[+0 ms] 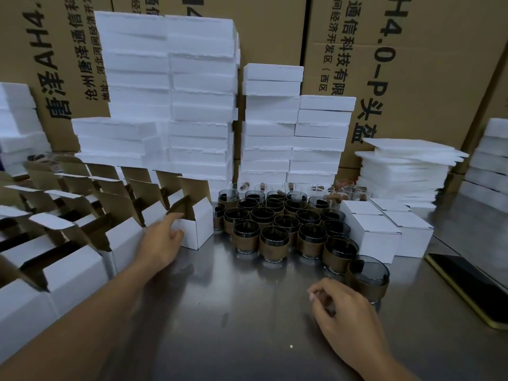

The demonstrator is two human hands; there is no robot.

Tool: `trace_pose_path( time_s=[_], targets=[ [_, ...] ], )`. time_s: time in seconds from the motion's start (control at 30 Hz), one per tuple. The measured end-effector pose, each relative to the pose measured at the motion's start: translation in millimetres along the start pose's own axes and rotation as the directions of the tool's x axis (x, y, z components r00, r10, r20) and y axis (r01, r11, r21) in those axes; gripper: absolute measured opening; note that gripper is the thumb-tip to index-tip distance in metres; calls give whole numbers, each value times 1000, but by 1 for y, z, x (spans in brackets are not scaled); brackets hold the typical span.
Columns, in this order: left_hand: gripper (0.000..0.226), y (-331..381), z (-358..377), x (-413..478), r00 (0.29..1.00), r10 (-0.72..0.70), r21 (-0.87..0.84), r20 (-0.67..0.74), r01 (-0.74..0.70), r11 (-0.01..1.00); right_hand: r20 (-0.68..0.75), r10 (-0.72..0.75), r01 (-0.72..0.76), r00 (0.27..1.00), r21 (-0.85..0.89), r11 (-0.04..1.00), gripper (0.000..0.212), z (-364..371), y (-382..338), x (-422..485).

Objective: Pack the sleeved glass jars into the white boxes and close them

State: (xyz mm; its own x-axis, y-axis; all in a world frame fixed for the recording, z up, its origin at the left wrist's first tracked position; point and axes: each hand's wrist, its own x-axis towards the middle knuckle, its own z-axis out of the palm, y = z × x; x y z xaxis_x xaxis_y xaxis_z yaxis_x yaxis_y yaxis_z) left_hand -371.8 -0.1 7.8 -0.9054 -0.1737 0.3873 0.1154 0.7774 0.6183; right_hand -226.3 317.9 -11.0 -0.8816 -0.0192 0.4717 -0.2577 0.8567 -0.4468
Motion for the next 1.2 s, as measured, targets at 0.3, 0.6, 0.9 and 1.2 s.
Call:
trace_pose_path(
  time_s=[0.3, 0.6, 0.9, 1.2],
  targets=[
    [18, 19, -16, -12, 997, 72, 162, -11, -69, 984, -5, 13, -13, 1000, 3, 1000, 11, 1, 1, 0],
    [11, 108, -36, -85, 948, 295, 123, -122, -281, 952, -39, 43, -44, 998, -30, 999, 6, -2, -4, 0],
    [17, 144, 18, -168, 956, 285, 198, 66, -292, 936, -198, 69, -65, 978, 27, 998, 4, -5, -6, -9],
    [31, 131, 34, -170, 952, 303, 204, 38, -304, 930, -247, -70, 65, 967, -28, 997, 6, -21, -4, -11]
  ],
)
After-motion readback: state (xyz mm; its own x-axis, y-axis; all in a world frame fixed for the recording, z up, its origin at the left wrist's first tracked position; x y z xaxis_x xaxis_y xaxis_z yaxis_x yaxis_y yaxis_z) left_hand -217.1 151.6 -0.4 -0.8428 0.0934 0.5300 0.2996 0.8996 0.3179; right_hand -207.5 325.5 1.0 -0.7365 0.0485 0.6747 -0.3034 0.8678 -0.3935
